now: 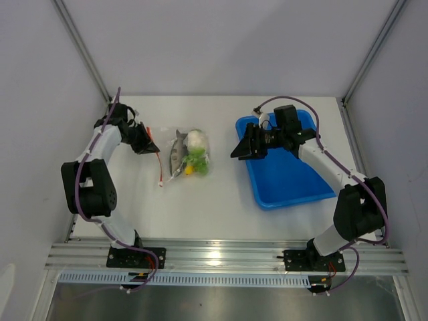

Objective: Place the food in the zip-top bag and seal the zipper
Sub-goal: Place the zipper food storage bag at the center of the board, then reset both arms

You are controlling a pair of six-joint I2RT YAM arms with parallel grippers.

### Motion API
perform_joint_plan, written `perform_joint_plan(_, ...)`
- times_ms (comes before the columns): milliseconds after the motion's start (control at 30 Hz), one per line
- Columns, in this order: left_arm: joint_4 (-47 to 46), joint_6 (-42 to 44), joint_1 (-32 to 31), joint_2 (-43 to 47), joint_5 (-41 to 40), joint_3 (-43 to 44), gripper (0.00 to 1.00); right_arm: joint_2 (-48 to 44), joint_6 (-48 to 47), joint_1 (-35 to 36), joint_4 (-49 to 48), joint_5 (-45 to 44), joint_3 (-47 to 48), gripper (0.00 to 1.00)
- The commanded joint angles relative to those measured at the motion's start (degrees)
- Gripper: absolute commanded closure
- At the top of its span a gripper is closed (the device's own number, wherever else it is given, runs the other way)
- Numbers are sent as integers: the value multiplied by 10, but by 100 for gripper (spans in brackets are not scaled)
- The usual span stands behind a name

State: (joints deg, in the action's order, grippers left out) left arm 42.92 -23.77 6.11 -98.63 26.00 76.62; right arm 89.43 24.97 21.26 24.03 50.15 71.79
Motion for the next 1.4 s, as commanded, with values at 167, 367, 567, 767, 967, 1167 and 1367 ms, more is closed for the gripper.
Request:
perform_joint_plan(167,19,26,14,-39,-97,49,75,-35,-4,5,2,2,-16,36)
perform_joint_plan(367,38,21,18,-22,-162,72,48,-54,-20,8,32,-21,-18,36)
perform_joint_plan(567,31,0,16,31,-156,75,37,-78,-26,9,42,-37,-26,35)
perform_joint_plan(767,1,-44,-21,120,-128,45,37,-114,-26,11,68,-88,-36,36)
perform_joint_plan(967,-71,-99,-101,239,-55,-1,32,-190,-32,28,127,-241,-44,10)
perform_joint_plan(1167,-142,-123,-168,328,5,-66,1,-283,-3,32,170,-404,-88,1)
perform_joint_plan(1367,-204,-115,-221,454,43,-164,1,-405,51,41,186,-528,-147,1)
